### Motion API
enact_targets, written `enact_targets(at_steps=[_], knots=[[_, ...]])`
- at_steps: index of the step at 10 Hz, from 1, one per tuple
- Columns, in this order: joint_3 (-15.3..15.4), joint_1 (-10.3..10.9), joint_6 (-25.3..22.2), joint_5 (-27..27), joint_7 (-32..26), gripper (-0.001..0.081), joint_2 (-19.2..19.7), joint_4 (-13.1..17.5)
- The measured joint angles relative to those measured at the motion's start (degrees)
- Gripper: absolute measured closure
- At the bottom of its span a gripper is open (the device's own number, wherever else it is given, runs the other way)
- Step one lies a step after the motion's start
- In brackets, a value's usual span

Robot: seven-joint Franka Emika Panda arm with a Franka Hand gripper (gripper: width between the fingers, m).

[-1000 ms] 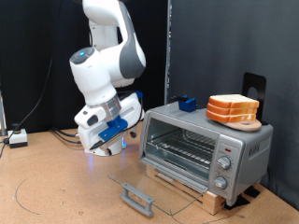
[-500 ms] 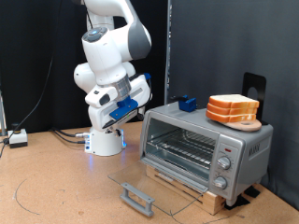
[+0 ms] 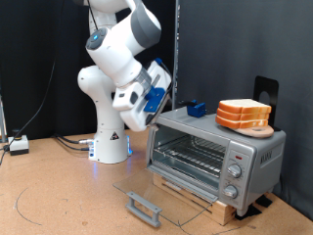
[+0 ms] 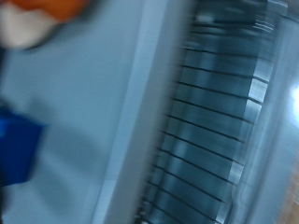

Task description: Make a piece of toast with the oven

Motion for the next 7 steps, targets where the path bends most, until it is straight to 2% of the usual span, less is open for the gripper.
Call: enact_targets(at_steps=[1,2,4,5,7], knots=[[0.3,1.0,-1.9,-0.3,-5.2,-0.0003,-1.0,0.5],[1.4,1.6,-2.1,-3.3,-8.5,-0.0003,-2.4,0.7],[5.1,1.6,-2.0,-10.5,-8.4,-0.0003,-5.5,0.7],[4.8,1.6,-2.2,-9.3,-8.3,-0.0003,-5.4,0.7],[4.0,2.8,-6.8,-6.7,-15.5,-0.0003,-5.6,1.6]])
